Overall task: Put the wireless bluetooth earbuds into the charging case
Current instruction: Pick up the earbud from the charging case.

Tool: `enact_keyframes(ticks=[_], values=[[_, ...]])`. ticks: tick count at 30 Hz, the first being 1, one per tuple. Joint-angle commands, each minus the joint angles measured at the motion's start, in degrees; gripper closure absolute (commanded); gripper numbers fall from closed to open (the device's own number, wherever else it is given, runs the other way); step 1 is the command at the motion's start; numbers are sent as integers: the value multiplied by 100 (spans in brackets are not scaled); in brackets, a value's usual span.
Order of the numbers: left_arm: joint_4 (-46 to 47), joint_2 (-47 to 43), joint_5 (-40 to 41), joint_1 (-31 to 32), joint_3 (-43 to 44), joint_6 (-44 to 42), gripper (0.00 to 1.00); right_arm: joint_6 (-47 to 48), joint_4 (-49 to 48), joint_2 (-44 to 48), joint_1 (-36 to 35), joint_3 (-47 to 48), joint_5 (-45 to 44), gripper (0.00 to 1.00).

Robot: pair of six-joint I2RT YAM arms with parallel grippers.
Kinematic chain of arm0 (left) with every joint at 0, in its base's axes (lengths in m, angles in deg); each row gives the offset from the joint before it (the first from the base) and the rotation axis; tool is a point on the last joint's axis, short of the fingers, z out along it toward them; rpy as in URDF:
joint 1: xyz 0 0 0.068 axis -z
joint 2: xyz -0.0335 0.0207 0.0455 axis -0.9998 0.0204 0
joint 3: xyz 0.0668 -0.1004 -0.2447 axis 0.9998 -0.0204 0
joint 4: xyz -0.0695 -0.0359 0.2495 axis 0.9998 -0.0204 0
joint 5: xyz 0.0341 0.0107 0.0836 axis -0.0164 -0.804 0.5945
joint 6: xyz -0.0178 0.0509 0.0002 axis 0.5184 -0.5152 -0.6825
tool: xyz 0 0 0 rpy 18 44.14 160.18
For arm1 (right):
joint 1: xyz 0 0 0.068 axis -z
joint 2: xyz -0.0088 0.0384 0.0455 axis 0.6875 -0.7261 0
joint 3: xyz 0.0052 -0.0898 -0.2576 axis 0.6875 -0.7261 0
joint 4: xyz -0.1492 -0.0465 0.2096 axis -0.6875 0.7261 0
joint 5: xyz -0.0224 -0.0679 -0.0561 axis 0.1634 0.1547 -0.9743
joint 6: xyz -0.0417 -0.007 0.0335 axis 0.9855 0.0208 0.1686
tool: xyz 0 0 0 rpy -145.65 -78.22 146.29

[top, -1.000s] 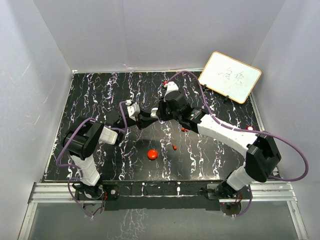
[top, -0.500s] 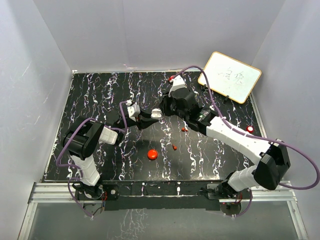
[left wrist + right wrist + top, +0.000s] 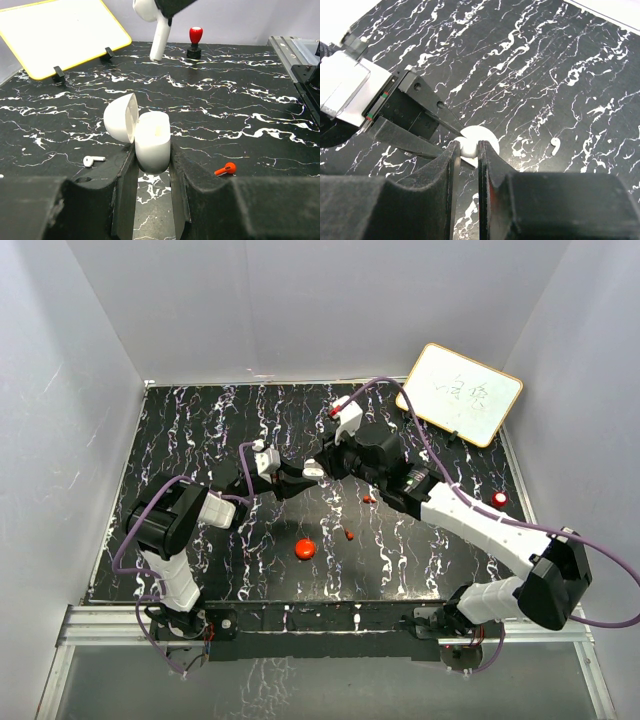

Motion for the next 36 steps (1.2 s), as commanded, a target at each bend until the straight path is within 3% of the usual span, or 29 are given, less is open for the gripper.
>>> enact_keyframes(ticks=[1, 22, 36], values=[[1067, -212, -222, -17, 146, -29, 100, 520, -575, 176, 47, -111, 416, 85], [1068, -286, -626, -16, 237, 170, 100, 1212, -832, 64, 500, -457, 2005, 87], [1067, -321, -702, -18, 247, 212, 100, 1329, -681, -115, 535, -423, 2296, 88]])
